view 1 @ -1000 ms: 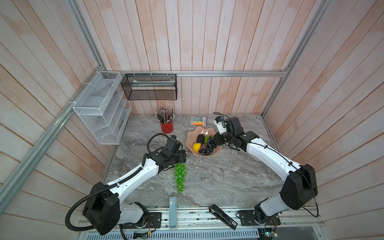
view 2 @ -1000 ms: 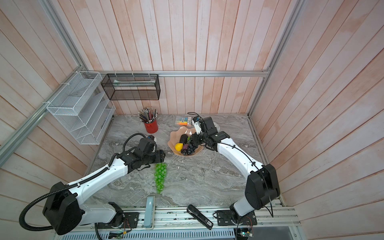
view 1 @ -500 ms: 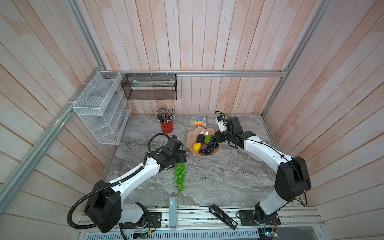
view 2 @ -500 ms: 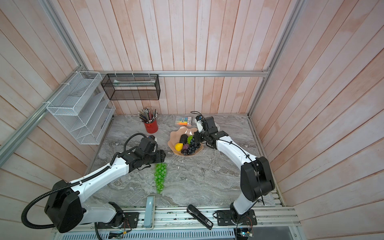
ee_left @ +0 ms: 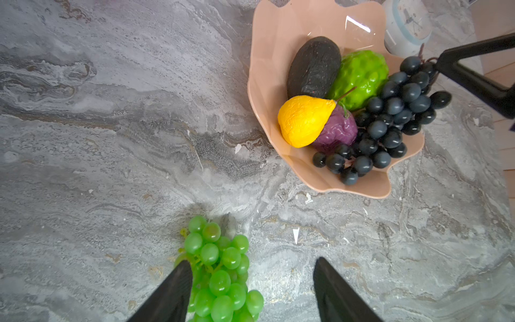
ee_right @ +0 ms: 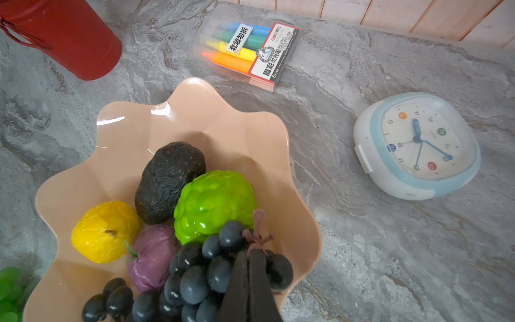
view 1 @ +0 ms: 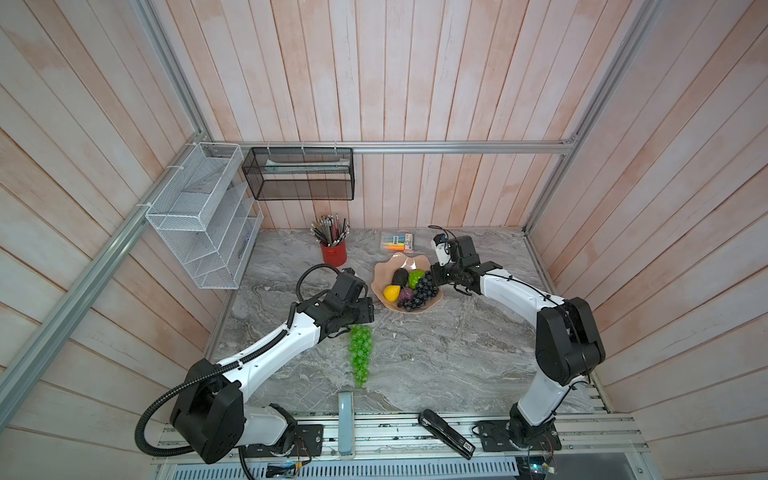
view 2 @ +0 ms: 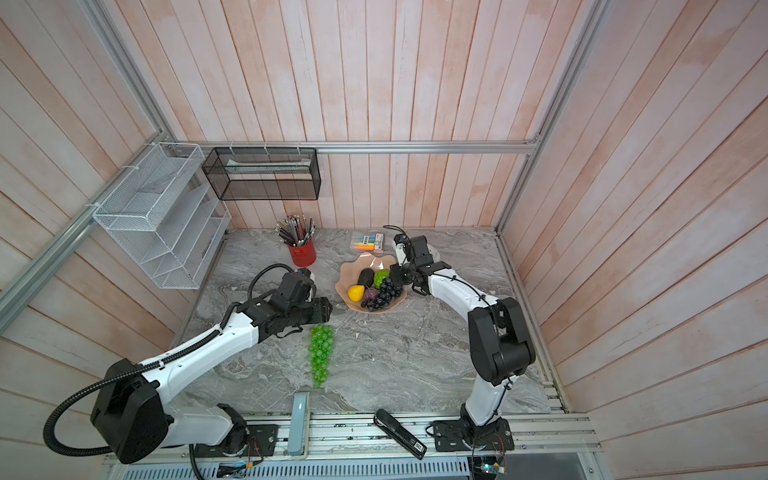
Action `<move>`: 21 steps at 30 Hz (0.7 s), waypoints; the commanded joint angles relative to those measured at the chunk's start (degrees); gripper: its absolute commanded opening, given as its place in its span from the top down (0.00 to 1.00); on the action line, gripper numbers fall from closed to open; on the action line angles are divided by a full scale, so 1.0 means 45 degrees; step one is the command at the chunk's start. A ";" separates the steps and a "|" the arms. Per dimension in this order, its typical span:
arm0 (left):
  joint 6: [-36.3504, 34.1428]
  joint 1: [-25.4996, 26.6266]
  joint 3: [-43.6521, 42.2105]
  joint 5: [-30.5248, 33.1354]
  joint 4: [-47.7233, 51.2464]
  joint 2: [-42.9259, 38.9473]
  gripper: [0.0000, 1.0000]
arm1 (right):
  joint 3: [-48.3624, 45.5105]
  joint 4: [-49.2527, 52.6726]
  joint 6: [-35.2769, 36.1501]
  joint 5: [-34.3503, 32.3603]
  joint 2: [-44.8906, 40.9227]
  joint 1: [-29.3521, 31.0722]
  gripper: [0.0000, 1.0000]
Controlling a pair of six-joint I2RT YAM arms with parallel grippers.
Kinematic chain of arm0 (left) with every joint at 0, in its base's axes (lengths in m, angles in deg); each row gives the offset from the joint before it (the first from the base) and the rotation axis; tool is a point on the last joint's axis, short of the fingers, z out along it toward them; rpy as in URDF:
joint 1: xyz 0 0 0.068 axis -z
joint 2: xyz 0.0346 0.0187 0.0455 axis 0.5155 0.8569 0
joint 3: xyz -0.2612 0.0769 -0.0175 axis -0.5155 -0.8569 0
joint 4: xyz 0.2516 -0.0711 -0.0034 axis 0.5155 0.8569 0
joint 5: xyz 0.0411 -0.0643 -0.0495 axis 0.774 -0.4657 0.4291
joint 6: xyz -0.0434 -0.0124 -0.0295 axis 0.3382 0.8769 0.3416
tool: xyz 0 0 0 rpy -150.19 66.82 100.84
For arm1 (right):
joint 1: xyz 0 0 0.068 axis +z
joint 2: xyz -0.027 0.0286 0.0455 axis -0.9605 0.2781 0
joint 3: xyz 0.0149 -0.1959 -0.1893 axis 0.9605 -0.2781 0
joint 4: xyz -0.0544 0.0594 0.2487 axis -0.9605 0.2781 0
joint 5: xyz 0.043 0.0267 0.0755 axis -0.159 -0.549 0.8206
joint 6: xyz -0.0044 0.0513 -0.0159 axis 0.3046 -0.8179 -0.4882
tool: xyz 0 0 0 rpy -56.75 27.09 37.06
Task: Place and organize the fake fruits in the fruit bowl
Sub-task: 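Lower the dark grapes into the bowl and open the right gripper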
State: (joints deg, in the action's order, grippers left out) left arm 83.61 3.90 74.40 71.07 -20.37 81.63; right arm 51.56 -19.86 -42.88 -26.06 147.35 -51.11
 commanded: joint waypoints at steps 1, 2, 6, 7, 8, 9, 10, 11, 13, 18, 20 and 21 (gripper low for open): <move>0.0035 0.0009 0.0236 0.0143 0.0179 0.0025 0.29 | 0.0123 -0.0189 0.0240 0.0072 0.0336 -0.0109 1.00; 0.0055 0.0009 0.0210 0.0131 0.0174 0.0042 0.29 | 0.0127 -0.0188 0.0287 0.0027 0.0356 -0.0097 1.00; 0.0162 0.0009 0.0215 -0.0099 0.0217 0.0065 0.29 | 0.0248 -0.0071 0.0310 0.0042 0.0444 -0.0107 1.00; 0.0182 0.0009 0.0200 -0.0159 0.0237 0.0065 0.29 | 0.0258 -0.0093 0.0319 0.0054 0.0426 -0.0112 0.96; 0.0211 0.0009 0.0200 -0.0212 0.0266 0.0050 0.29 | 0.0259 -0.0111 0.0319 0.0042 0.0406 -0.0107 0.91; 0.0248 0.0009 0.0195 -0.0269 0.0313 0.0045 0.29 | 0.0259 -0.0132 0.0331 0.0049 0.0369 -0.0102 0.86; 0.0270 -0.0008 0.0195 -0.0315 0.0386 0.0045 0.29 | 0.0267 -0.0121 0.0344 0.0046 0.0348 -0.0110 0.84; 0.0307 -0.0010 0.0182 -0.0373 0.0477 0.0026 0.29 | 0.0278 -0.0116 0.0396 0.0046 0.0325 -0.0109 0.82; 0.0414 -0.0044 0.0060 -0.0503 0.0680 -0.0045 0.29 | 0.0326 -0.0042 0.0504 -0.0172 0.0270 -0.0110 0.76; 0.0768 -0.0305 -0.0799 -0.1087 0.0926 -0.0799 0.30 | 0.0727 0.0508 0.0942 -0.1042 -0.0019 0.0156 0.61; 0.0817 -0.0563 -0.0990 -0.1454 0.1043 -0.1097 0.30 | 0.0724 0.0501 0.1088 -0.1513 -0.0337 0.0427 0.52; 0.0820 -0.0665 -0.1029 -0.1554 0.1165 -0.1224 0.31 | 0.0693 0.0512 0.1164 -0.1725 -0.0473 0.0570 0.49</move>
State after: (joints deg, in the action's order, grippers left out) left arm 86.19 2.09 70.96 66.46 -16.89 78.44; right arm 53.17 -18.86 -39.10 -30.14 147.70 -50.37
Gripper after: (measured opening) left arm 0.695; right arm 0.493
